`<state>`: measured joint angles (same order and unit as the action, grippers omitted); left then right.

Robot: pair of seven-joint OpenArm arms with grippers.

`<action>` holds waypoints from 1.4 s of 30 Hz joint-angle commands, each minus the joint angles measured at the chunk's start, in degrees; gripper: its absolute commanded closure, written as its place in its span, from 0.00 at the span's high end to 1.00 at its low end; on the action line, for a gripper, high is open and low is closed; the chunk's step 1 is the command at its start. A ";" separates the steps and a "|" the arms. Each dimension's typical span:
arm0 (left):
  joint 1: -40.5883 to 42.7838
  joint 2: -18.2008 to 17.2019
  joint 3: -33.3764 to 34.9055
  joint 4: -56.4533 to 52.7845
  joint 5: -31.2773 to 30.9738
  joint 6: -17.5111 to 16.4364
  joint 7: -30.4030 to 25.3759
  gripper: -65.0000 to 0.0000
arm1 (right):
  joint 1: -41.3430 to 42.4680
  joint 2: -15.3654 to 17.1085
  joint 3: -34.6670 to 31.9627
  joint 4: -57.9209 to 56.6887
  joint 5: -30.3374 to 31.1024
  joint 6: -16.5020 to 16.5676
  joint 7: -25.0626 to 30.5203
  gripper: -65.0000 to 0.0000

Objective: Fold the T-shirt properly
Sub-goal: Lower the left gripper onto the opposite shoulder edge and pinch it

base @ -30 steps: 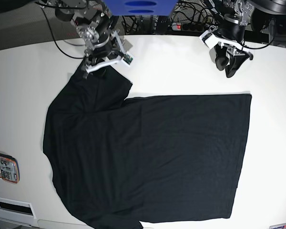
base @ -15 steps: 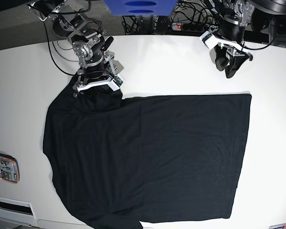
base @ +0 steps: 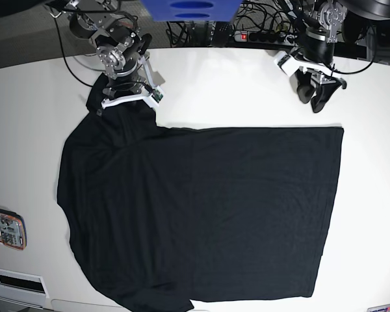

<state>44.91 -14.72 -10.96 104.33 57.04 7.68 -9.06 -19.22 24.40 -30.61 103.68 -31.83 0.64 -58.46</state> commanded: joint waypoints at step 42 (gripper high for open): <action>-26.93 -18.82 21.29 -18.93 -14.09 -28.12 28.36 0.73 | -1.13 -3.26 -0.47 0.10 5.07 2.83 -1.90 0.00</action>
<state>15.92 -33.85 9.10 86.83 46.39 -15.03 19.92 -19.38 21.45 -30.68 104.16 -31.97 0.84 -60.20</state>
